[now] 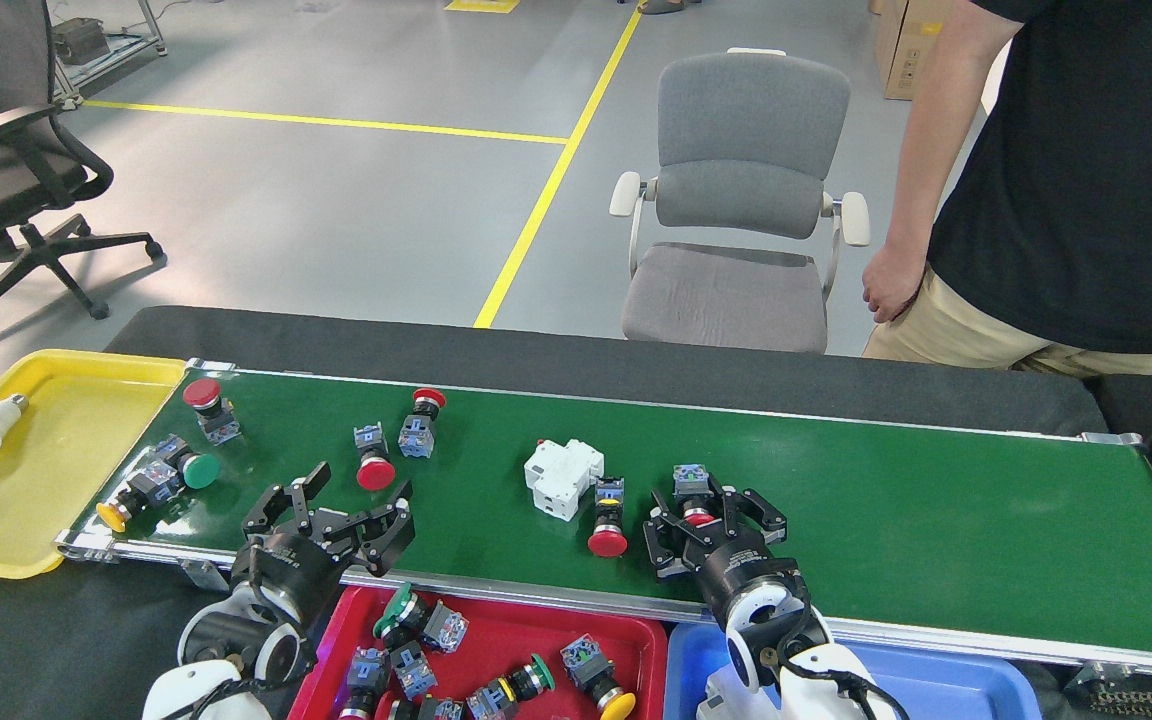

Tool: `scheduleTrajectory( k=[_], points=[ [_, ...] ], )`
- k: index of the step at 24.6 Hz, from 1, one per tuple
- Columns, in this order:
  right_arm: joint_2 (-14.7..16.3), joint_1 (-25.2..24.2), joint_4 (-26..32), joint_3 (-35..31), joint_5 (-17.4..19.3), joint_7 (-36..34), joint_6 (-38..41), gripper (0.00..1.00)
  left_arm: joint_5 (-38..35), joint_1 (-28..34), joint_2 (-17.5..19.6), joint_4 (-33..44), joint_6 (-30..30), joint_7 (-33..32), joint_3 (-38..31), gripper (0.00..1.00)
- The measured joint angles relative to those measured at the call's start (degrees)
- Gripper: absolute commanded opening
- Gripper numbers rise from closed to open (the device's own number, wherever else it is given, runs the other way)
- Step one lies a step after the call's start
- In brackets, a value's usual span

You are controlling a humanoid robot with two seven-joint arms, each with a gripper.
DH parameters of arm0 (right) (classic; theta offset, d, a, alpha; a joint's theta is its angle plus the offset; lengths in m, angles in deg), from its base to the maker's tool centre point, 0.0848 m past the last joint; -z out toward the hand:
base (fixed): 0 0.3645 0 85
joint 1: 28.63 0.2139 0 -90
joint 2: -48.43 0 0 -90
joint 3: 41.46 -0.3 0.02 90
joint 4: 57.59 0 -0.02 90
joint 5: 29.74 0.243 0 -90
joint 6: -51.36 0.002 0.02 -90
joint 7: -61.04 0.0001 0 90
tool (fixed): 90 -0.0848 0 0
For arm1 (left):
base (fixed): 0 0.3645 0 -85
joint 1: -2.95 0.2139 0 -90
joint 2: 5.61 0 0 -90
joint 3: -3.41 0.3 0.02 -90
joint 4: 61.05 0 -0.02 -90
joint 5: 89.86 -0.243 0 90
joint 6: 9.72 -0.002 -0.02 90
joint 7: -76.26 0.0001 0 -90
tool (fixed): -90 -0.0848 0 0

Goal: Pick switch part from conveyor to tray

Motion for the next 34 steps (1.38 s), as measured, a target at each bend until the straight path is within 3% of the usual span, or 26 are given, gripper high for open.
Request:
scheduleTrajectory(
  k=[3,7,9,10,11,12,13,16,19,22,24,28,30,33,34],
  points=[
    [0.11,-0.13,1.33,0.90,0.00,0.05,0.59,0.02,-0.01,-1.88,1.41,-4.55,-3.35,0.59,0.08,0.99],
    [0.63,-3.65,10.12,4.20,0.00,-0.36,4.56,0.02,-0.18,-4.68,2.30,-9.86,-8.17,3.24,0.23,0.96],
    [0.72,-6.17,14.75,5.01,0.00,-0.40,9.16,0.07,-0.20,-6.09,3.14,-12.78,-11.05,4.61,0.31,0.89],
    [0.72,-7.20,16.65,5.67,0.00,-0.42,11.68,0.20,-0.20,-6.59,3.75,-14.30,-12.63,5.37,0.44,0.81],
    [0.72,-7.67,17.77,7.07,0.00,-0.42,13.66,0.41,-0.20,-6.91,4.23,-15.59,-14.11,6.26,0.77,0.74],
    [0.71,-7.82,18.39,9.08,0.00,-0.44,15.55,0.86,-0.20,-7.17,4.73,-17.09,-15.52,7.21,1.44,0.60],
    [0.66,-7.84,18.71,11.41,-0.01,-0.47,16.74,0.99,-0.20,-7.25,5.21,-18.24,-16.72,8.23,1.90,0.48],
    [0.55,-7.94,19.08,17.19,-0.01,-1.07,18.58,0.99,-0.11,-7.26,6.53,-20.45,-18.34,12.70,2.30,0.27],
    [0.55,-8.11,20.20,18.45,-0.01,-1.23,18.94,0.99,0.27,-6.03,6.83,-20.50,-18.64,15.73,2.31,0.13],
    [0.94,-9.75,23.93,17.71,0.19,-1.26,19.23,0.99,2.26,-3.11,7.00,-16.71,-13.67,17.18,2.26,0.08],
    [3.30,-12.88,27.77,11.83,0.32,-1.33,17.31,0.99,3.72,1.29,7.03,-10.45,-8.31,17.46,2.30,0.08],
    [4.34,-19.91,31.96,-4.70,0.44,-1.47,12.37,0.99,4.16,14.90,7.03,8.03,6.26,17.74,2.23,0.11],
    [4.33,-21.94,32.27,-15.32,0.90,-2.88,10.70,0.99,4.29,21.73,7.03,17.42,14.04,17.74,2.26,0.24],
    [4.34,-24.59,32.30,-30.06,5.62,-5.26,10.03,0.99,4.31,29.35,6.70,25.73,20.10,17.39,2.42,1.00],
    [4.35,-25.62,32.30,-33.46,7.53,-5.71,9.98,0.99,4.31,30.70,5.95,26.91,20.85,17.32,2.43,1.00]
  ],
)
